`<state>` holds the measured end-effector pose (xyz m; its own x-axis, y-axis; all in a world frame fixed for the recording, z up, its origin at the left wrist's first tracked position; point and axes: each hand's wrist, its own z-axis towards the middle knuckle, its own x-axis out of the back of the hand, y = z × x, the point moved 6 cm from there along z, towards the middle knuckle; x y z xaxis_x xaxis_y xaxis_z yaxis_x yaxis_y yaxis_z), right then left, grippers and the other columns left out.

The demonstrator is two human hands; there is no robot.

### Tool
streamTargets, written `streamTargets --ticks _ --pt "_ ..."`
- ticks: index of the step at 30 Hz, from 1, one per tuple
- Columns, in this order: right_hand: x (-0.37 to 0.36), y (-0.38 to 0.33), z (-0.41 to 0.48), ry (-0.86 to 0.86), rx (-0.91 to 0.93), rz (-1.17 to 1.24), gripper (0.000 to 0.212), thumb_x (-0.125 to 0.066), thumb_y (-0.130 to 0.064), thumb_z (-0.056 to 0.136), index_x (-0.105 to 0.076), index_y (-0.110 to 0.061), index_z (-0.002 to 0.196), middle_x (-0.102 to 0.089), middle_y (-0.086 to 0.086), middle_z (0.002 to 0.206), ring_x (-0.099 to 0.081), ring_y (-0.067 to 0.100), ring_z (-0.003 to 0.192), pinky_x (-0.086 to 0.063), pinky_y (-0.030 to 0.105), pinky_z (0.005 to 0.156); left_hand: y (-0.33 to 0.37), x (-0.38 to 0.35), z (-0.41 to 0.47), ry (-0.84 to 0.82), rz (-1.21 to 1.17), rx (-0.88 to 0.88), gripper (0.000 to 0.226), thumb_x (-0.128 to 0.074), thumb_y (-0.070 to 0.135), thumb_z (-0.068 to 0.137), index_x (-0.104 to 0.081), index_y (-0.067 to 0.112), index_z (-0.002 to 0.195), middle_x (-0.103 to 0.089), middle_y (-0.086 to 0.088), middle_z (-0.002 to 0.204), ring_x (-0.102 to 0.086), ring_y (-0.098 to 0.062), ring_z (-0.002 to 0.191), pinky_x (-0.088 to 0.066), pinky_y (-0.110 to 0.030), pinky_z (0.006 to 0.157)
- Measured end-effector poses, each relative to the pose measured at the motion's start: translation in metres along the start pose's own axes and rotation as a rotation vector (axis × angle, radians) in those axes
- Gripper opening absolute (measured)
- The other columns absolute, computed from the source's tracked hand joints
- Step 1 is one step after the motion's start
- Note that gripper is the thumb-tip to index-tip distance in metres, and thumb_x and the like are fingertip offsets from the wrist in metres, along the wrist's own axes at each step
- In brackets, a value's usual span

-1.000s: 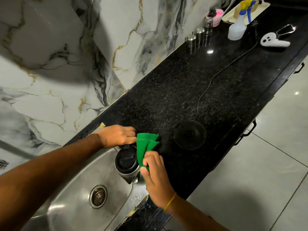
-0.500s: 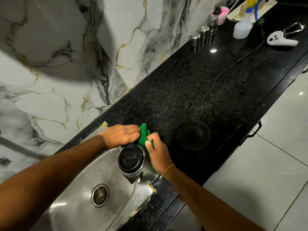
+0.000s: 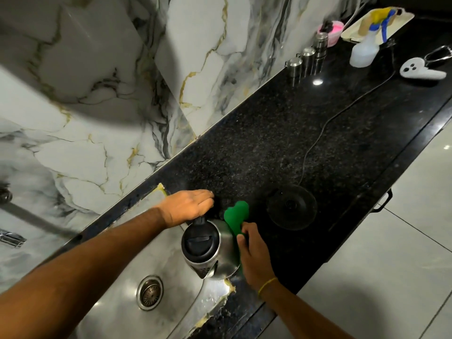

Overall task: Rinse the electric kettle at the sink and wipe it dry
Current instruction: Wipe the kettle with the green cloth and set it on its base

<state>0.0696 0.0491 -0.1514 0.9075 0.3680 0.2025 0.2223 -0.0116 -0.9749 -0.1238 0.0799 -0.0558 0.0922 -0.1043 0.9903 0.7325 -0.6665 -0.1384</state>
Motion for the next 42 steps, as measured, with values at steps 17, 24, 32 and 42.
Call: streamTargets --ticks 17,24,32,42 --pt "-0.001 -0.042 -0.049 0.050 0.230 0.009 0.002 -0.057 -0.026 0.099 -0.058 -0.024 0.100 -0.063 -0.015 0.105 -0.063 0.011 0.097 -0.054 0.030 0.082 0.002 0.005 0.005 -0.009 -0.056 0.072 0.012 -0.063 0.002 0.094 -0.053 0.007 0.101 -0.066 -0.016 0.103 -0.064 -0.030 0.095 -0.057 -0.036 0.085" --pt "0.003 0.016 -0.012 0.156 -0.184 0.079 0.018 -0.066 -0.014 0.097 -0.056 -0.028 0.091 -0.065 -0.006 0.079 -0.063 0.011 0.074 -0.056 0.046 0.073 0.002 0.002 0.002 0.000 -0.088 0.134 0.013 -0.062 0.008 0.098 -0.050 0.012 0.097 -0.065 -0.012 0.103 -0.061 -0.027 0.094 -0.052 -0.033 0.083" --pt "-0.016 -0.067 -0.002 0.161 0.055 0.118 0.009 -0.057 -0.030 0.095 -0.057 -0.022 0.096 -0.074 -0.004 0.108 -0.068 0.009 0.108 -0.057 0.036 0.090 0.001 0.005 -0.002 -0.032 -0.148 0.207 0.011 -0.065 0.009 0.092 -0.060 0.006 0.101 -0.064 -0.012 0.100 -0.062 -0.028 0.092 -0.054 -0.037 0.081" --pt "-0.004 -0.029 -0.083 0.146 0.062 0.045 0.003 -0.053 -0.038 0.101 -0.051 -0.039 0.104 -0.068 -0.013 0.091 -0.065 0.001 0.080 -0.051 0.017 0.070 0.003 0.011 -0.005 -0.028 -0.200 0.389 0.017 -0.059 0.014 0.098 -0.045 0.017 0.090 -0.056 -0.008 0.085 -0.057 -0.026 0.075 -0.049 -0.039 0.066"
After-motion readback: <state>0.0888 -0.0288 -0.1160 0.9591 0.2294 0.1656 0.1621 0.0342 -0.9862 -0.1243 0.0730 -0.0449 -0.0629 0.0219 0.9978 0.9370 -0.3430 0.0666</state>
